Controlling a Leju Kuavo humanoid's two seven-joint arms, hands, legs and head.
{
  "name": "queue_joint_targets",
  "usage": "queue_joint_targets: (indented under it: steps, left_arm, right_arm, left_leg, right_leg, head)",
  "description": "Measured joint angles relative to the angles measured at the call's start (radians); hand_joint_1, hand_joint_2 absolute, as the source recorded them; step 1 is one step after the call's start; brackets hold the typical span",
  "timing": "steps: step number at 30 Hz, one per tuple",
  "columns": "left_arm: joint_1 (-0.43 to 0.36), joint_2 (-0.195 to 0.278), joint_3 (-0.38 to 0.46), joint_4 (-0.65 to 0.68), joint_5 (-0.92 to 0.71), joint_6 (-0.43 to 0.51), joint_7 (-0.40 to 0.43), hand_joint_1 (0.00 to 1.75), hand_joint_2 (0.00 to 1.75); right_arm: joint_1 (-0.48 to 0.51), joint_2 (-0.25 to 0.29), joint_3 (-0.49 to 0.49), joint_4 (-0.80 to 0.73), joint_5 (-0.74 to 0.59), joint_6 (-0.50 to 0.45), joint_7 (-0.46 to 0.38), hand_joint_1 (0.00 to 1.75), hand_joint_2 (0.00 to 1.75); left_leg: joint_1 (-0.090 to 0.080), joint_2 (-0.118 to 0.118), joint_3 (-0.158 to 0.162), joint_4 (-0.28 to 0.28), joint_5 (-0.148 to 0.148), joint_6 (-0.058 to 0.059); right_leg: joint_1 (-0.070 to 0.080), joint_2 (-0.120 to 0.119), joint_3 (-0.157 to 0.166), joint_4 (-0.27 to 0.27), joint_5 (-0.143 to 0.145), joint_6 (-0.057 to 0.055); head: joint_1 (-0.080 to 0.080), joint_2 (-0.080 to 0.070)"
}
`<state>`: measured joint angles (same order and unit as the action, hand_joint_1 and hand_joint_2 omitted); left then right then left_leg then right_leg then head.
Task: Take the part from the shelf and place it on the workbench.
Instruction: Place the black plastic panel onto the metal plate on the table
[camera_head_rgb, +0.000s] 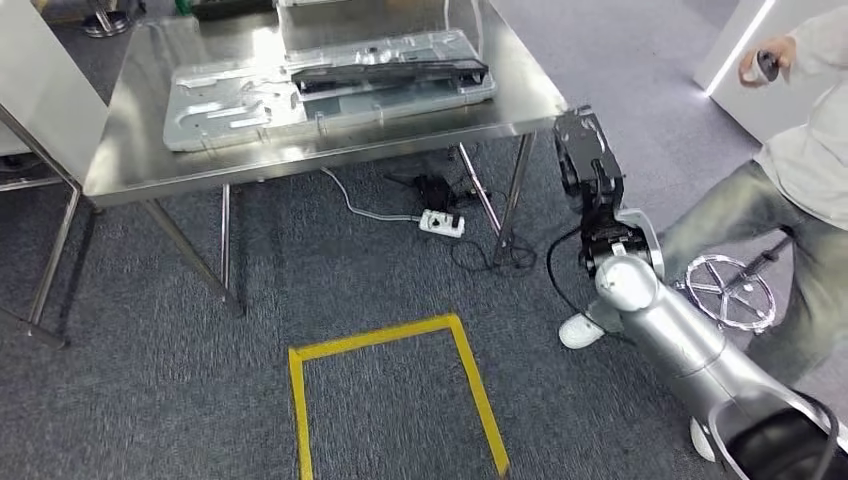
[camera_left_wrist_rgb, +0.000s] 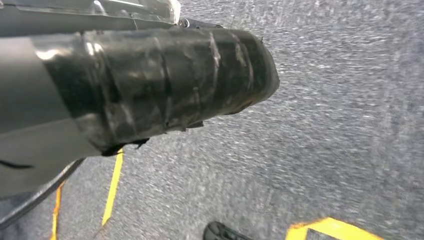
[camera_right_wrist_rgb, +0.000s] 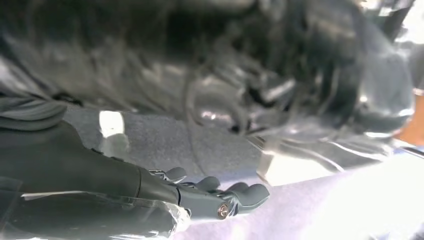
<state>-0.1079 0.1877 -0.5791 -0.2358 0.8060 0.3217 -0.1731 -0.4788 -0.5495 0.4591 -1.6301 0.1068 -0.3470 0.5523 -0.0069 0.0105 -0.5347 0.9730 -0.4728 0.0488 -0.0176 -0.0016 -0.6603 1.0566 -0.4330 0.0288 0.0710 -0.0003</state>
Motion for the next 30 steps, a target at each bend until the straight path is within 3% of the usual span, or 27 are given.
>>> queue_joint_targets:
  steps: [2,3,4,5,6,8,10,13,14,16,18,19,20,21,23,25,28,30]
  left_arm:
    - [0.000,-0.002,0.000,0.000,-0.001,-0.002,-0.002,0.00,0.00]
    - [0.001,-0.003,0.000,0.000,-0.002,-0.002,-0.003,0.00,0.00]
    - [0.001,-0.004,0.000,0.000,-0.002,-0.003,-0.005,0.00,0.00]
    - [0.002,-0.005,0.000,0.000,-0.003,-0.004,-0.006,0.00,0.00]
    - [0.003,-0.006,0.000,0.000,-0.004,-0.006,-0.007,0.00,0.00]
    - [0.003,-0.008,0.000,0.000,-0.006,-0.007,-0.008,0.00,0.00]
    - [0.003,-0.008,0.000,0.000,-0.008,-0.008,-0.010,0.00,0.00]
    - [0.004,-0.008,0.000,0.000,-0.010,-0.010,-0.012,0.00,0.00]
    - [0.004,-0.008,0.000,0.000,-0.010,-0.011,-0.012,0.00,0.00]
    - [0.004,-0.008,0.000,0.000,-0.010,-0.013,-0.013,0.00,0.00]
    - [0.004,-0.009,0.000,0.000,-0.010,-0.014,-0.013,0.00,0.00]
    - [0.004,-0.010,0.000,0.000,-0.010,-0.014,-0.013,0.00,0.00]
    - [0.004,-0.010,0.000,0.000,-0.010,-0.014,-0.013,0.00,0.00]
    - [0.003,-0.011,0.000,0.000,-0.010,-0.015,-0.013,0.00,0.00]
    - [0.002,-0.010,0.000,0.000,-0.010,-0.015,-0.013,0.00,0.00]
    - [0.000,-0.009,0.000,0.000,-0.009,-0.015,-0.013,0.00,0.00]
    - [-0.002,-0.008,0.000,0.000,-0.009,-0.015,-0.013,0.00,0.00]
    - [-0.001,-0.008,0.000,0.000,-0.008,-0.015,-0.013,0.00,0.00]
  right_arm:
    - [0.007,0.000,-0.005,0.001,-0.003,-0.018,-0.017,0.00,0.00]
    - [0.014,0.000,-0.008,0.003,-0.006,-0.027,-0.026,0.00,0.00]
    - [0.021,0.000,-0.011,0.005,-0.012,-0.037,-0.037,0.00,0.00]
    - [0.028,0.000,-0.015,0.007,-0.018,-0.046,-0.047,0.00,0.00]
    - [0.033,0.000,-0.020,0.009,-0.025,-0.056,-0.057,0.00,0.00]
    - [0.038,0.000,-0.034,0.011,-0.038,-0.075,-0.073,0.00,0.00]
    - [0.044,0.001,-0.051,0.014,-0.047,-0.088,-0.083,0.00,0.00]
    - [0.053,0.002,-0.065,0.017,-0.055,-0.095,-0.090,0.00,0.00]
    - [0.054,0.002,-0.068,0.018,-0.056,-0.096,-0.091,0.00,0.00]
    - [0.056,0.003,-0.075,0.018,-0.057,-0.100,-0.094,0.00,0.00]
    - [0.061,0.004,-0.081,0.018,-0.057,-0.103,-0.095,0.00,0.00]
    - [0.064,0.004,-0.082,0.018,-0.057,-0.104,-0.095,0.00,0.00]
    - [0.067,0.004,-0.083,0.018,-0.057,-0.104,-0.095,0.00,0.00]
    - [0.069,0.005,-0.084,0.018,-0.057,-0.105,-0.095,0.00,0.00]
    - [0.072,0.005,-0.086,0.018,-0.056,-0.107,-0.095,0.00,0.00]
    - [0.072,0.005,-0.091,0.017,-0.054,-0.110,-0.095,0.00,0.00]
    - [0.076,0.006,-0.094,0.016,-0.053,-0.112,-0.096,0.00,0.00]
    - [0.080,0.006,-0.096,0.016,-0.051,-0.112,-0.096,0.00,0.00]
  left_leg:
    - [0.002,0.002,-0.013,-0.004,0.015,0.008]
    - [0.002,0.002,-0.022,-0.002,0.021,0.010]
    - [0.002,0.002,-0.032,0.001,0.026,0.009]
    - [0.003,0.002,-0.042,0.006,0.030,0.007]
    - [0.004,0.001,-0.054,0.014,0.033,0.005]
    - [0.006,0.001,-0.077,0.036,0.035,-0.002]
    - [0.003,0.000,-0.094,0.055,0.037,-0.013]
    - [0.002,-0.002,-0.107,0.064,0.045,-0.032]
    - [0.004,-0.003,-0.115,0.072,0.035,-0.038]
    - [0.008,-0.003,-0.143,0.141,-0.028,-0.050]
    - [0.010,-0.003,-0.178,0.258,-0.108,-0.058]
    - [0.010,-0.004,-0.185,0.300,-0.128,-0.059]
    - [0.010,-0.004,-0.178,0.313,-0.128,-0.058]
    - [0.009,-0.004,-0.153,0.292,-0.111,-0.053]
    - [0.004,-0.005,-0.065,0.172,-0.070,-0.034]
    - [-0.003,-0.005,0.006,0.063,-0.056,-0.018]
    - [-0.008,-0.005,0.015,0.019,-0.039,-0.006]
    - [-0.004,0.000,0.011,-0.005,-0.011,0.006]
  right_leg:
    - [-0.001,0.001,-0.033,0.107,-0.087,0.005]
    - [-0.002,0.001,-0.049,0.168,-0.121,0.008]
    - [-0.003,0.001,-0.055,0.210,-0.138,0.011]
    - [-0.004,0.000,-0.045,0.219,-0.134,0.015]
    - [-0.007,0.000,-0.017,0.190,-0.116,0.018]
    - [-0.011,-0.001,0.070,0.065,-0.079,0.024]
    - [-0.009,0.002,0.112,-0.009,-0.068,0.016]
    - [-0.007,0.004,0.099,-0.014,-0.060,-0.008]
    - [-0.008,0.004,0.093,-0.014,-0.054,-0.016]
    - [-0.010,0.002,0.079,-0.017,-0.040,-0.031]
    - [-0.008,0.001,0.061,-0.017,-0.026,-0.037]
    - [-0.006,0.001,0.052,-0.016,-0.019,-0.038]
    - [-0.004,0.001,0.042,-0.016,-0.012,-0.039]
    - [-0.001,0.001,0.032,-0.015,-0.004,-0.039]
    - [0.004,0.002,0.016,-0.015,0.010,-0.038]
    - [0.005,0.001,0.008,-0.018,0.025,-0.032]
    - [0.002,-0.001,0.005,-0.030,0.047,-0.013]
    - [0.002,0.000,-0.004,-0.018,0.024,-0.002]
  head:
    - [0.003,0.000]
    - [0.003,0.000]
    - [0.003,0.000]
    - [0.004,0.000]
    - [0.004,0.000]
    - [0.004,0.000]
    - [0.004,0.000]
    - [0.003,0.000]
    - [0.002,0.000]
    - [0.000,0.000]
    - [-0.001,0.000]
    - [-0.001,0.000]
    - [-0.001,0.000]
    - [-0.001,0.000]
    - [0.000,0.000]
    - [0.001,0.000]
    - [-0.001,0.000]
    - [0.000,0.000]
